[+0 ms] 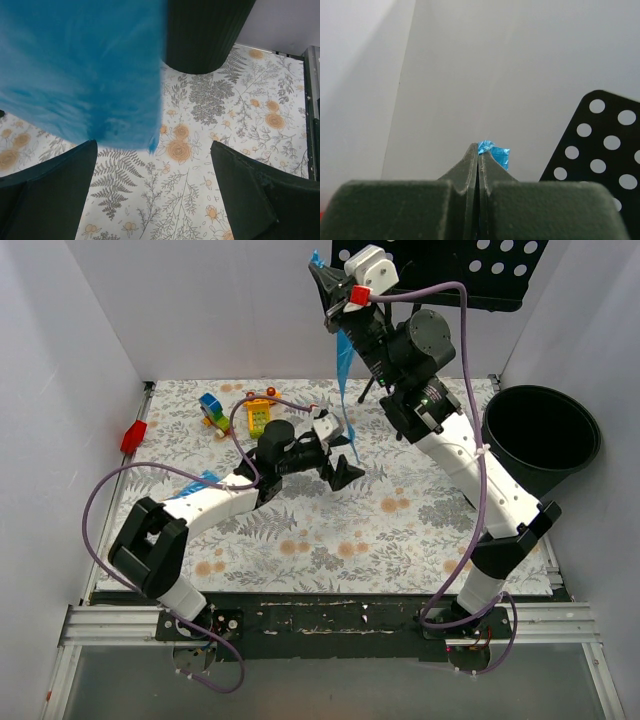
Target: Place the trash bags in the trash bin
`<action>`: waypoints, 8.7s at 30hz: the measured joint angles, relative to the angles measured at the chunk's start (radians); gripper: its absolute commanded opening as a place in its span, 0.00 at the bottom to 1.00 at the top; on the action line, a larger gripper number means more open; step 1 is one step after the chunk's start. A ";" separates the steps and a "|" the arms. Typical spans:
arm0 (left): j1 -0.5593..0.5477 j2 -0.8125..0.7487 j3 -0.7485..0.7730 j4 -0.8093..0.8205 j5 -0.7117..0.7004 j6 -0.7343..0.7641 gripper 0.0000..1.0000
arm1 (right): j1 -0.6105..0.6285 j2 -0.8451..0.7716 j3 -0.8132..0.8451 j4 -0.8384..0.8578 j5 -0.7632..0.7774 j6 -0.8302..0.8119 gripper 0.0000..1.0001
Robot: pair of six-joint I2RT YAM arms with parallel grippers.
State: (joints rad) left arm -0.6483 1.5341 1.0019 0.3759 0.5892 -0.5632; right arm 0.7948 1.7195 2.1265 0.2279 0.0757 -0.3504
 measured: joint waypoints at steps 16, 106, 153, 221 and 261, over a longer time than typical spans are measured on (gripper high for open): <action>0.065 0.107 0.068 0.003 -0.270 -0.165 0.89 | 0.043 0.008 -0.030 0.038 0.162 -0.035 0.01; 0.444 0.196 0.243 -0.756 0.819 -0.623 0.00 | -0.012 -0.220 -0.686 -0.806 -0.668 -0.703 0.77; 0.554 -0.245 0.433 -0.979 0.499 0.372 0.76 | -0.107 -0.055 -0.211 -1.194 -0.737 -0.542 0.01; 0.118 -0.200 0.348 -0.839 0.121 0.982 0.00 | -0.134 -0.022 -0.079 -1.211 -0.618 -0.097 0.43; 0.094 -0.146 0.374 -0.847 0.026 0.991 0.00 | -0.226 0.070 -0.068 -1.186 -0.853 0.165 0.45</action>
State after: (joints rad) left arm -0.5541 1.3880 1.3758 -0.4713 0.6147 0.4274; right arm 0.5686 1.7897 2.0590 -0.9585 -0.7773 -0.1856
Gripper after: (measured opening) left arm 0.010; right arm 0.457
